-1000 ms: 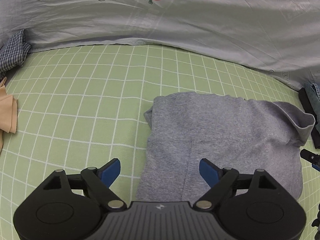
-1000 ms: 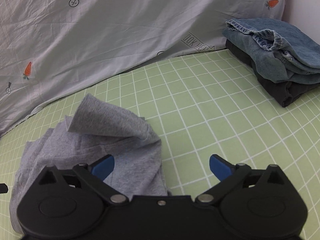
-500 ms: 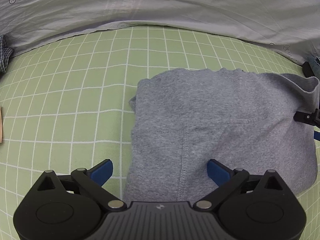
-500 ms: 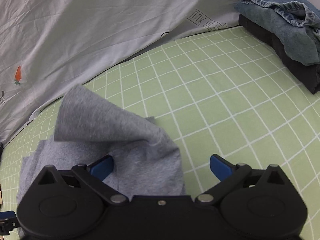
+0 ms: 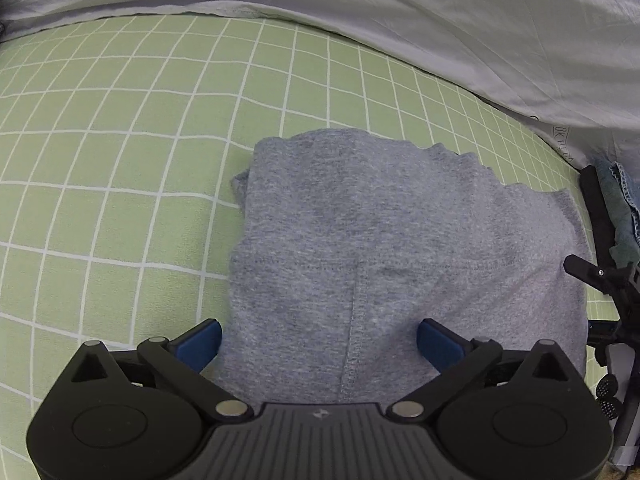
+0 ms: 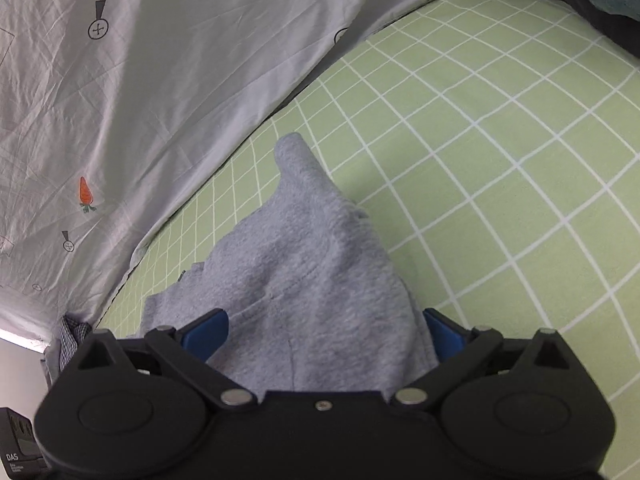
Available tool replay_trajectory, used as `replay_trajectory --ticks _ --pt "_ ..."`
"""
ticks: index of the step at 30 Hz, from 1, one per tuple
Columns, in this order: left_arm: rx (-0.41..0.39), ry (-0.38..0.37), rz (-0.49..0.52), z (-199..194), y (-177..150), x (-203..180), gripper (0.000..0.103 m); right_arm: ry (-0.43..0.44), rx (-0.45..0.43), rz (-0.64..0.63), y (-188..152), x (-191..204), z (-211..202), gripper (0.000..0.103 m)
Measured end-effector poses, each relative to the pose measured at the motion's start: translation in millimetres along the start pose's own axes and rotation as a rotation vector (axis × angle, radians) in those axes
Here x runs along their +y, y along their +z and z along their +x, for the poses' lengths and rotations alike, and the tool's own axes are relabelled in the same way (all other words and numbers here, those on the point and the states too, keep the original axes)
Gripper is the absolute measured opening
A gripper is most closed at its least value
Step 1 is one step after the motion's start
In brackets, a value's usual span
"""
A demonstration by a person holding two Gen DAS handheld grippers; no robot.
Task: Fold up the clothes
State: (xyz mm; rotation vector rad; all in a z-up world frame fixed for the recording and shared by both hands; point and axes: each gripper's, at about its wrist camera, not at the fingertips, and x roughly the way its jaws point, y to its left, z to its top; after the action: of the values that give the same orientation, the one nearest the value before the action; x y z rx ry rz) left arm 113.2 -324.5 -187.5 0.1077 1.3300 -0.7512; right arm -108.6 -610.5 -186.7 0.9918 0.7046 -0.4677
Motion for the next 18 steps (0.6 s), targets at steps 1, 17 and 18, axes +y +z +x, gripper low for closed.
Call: replay_trajectory --ticks 1,17,18 --pt "0.006 -0.004 -0.010 3.6 0.1 -1.5 0.102 0.001 0.007 -0.023 -1.0 3.4 1.4 0.103" --pt "-0.095 0.036 0.066 21.7 -16.3 -41.2 0.101 0.039 0.111 -0.209 -25.3 50.4 24.7 0.100" --pt "-0.106 0.043 0.060 21.9 -18.3 -43.9 0.098 0.046 0.102 -0.192 -28.4 51.2 24.7 0.088"
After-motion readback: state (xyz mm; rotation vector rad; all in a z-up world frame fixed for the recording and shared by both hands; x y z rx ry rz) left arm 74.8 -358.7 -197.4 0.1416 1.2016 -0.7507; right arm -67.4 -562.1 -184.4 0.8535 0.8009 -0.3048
